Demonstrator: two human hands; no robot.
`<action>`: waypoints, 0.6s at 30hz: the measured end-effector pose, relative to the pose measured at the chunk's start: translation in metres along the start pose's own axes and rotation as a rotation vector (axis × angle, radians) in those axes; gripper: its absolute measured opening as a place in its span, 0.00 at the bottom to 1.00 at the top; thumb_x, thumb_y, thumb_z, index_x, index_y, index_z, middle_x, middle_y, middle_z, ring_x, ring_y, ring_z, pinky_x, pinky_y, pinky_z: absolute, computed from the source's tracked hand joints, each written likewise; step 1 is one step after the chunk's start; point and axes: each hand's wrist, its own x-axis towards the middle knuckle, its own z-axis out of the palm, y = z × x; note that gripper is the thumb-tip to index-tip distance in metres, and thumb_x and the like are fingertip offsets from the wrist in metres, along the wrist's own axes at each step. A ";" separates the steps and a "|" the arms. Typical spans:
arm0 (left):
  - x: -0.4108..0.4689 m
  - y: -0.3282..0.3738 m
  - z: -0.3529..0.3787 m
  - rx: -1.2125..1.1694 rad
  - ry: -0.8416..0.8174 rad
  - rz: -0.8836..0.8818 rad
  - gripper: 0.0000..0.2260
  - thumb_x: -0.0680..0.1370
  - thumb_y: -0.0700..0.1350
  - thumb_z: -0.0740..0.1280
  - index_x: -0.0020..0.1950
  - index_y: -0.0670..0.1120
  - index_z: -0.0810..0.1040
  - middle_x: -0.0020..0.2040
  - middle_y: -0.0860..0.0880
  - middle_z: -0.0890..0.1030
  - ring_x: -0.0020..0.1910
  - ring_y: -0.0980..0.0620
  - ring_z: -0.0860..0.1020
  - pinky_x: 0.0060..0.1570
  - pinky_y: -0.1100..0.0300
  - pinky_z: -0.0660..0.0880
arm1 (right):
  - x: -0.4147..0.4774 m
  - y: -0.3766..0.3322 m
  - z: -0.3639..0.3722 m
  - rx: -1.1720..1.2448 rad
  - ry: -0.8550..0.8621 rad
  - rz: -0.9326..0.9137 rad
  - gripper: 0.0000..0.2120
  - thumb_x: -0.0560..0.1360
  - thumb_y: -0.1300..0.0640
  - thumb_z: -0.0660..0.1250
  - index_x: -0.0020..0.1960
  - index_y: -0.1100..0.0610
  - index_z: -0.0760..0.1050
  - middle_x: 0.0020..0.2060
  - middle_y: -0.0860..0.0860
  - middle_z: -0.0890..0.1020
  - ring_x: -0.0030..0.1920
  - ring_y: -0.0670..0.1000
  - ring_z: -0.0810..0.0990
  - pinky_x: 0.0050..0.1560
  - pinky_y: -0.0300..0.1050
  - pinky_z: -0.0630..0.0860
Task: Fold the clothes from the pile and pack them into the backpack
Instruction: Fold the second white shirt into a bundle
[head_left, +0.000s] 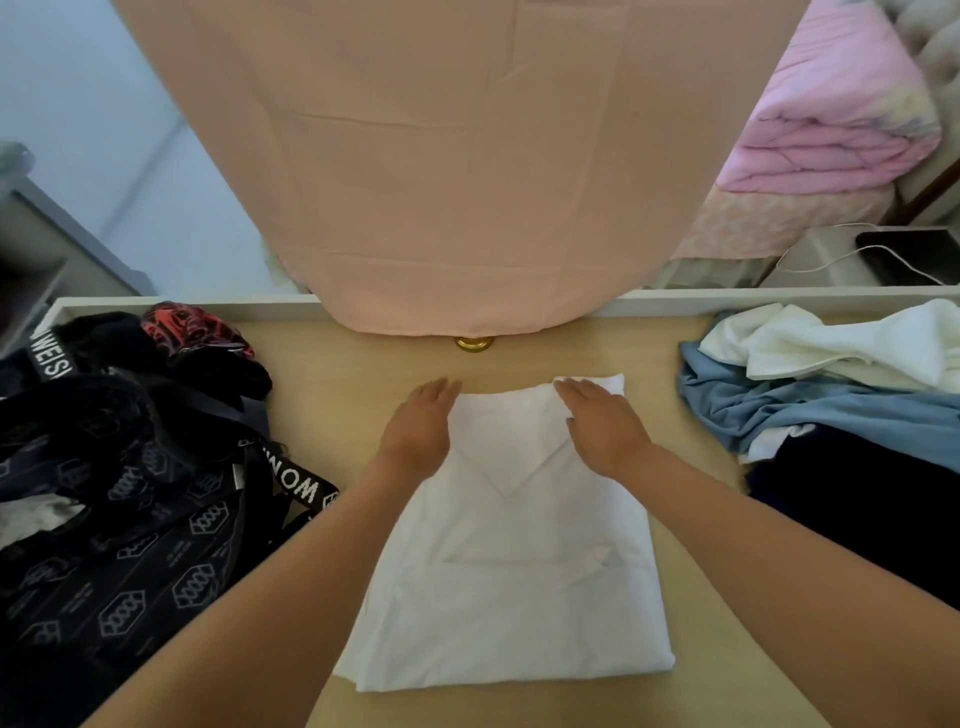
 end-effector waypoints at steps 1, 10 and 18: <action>0.009 -0.003 0.000 0.026 -0.035 -0.007 0.33 0.78 0.31 0.54 0.81 0.49 0.51 0.80 0.48 0.53 0.79 0.47 0.52 0.76 0.52 0.56 | 0.010 -0.001 -0.001 -0.018 -0.029 -0.018 0.27 0.83 0.60 0.56 0.80 0.54 0.53 0.79 0.52 0.58 0.78 0.54 0.57 0.70 0.52 0.63; 0.044 -0.010 0.006 0.302 -0.168 -0.038 0.19 0.79 0.47 0.62 0.70 0.51 0.69 0.63 0.49 0.77 0.62 0.47 0.72 0.64 0.52 0.62 | 0.042 0.005 0.012 -0.354 -0.049 0.037 0.28 0.80 0.54 0.60 0.77 0.50 0.55 0.64 0.54 0.74 0.63 0.56 0.71 0.60 0.50 0.67; -0.017 -0.008 -0.026 -0.156 -0.034 0.081 0.07 0.69 0.38 0.66 0.40 0.50 0.72 0.41 0.54 0.74 0.41 0.52 0.73 0.37 0.58 0.71 | 0.010 -0.005 -0.015 -0.274 0.035 -0.229 0.06 0.67 0.56 0.69 0.40 0.49 0.73 0.38 0.47 0.74 0.42 0.50 0.71 0.71 0.52 0.58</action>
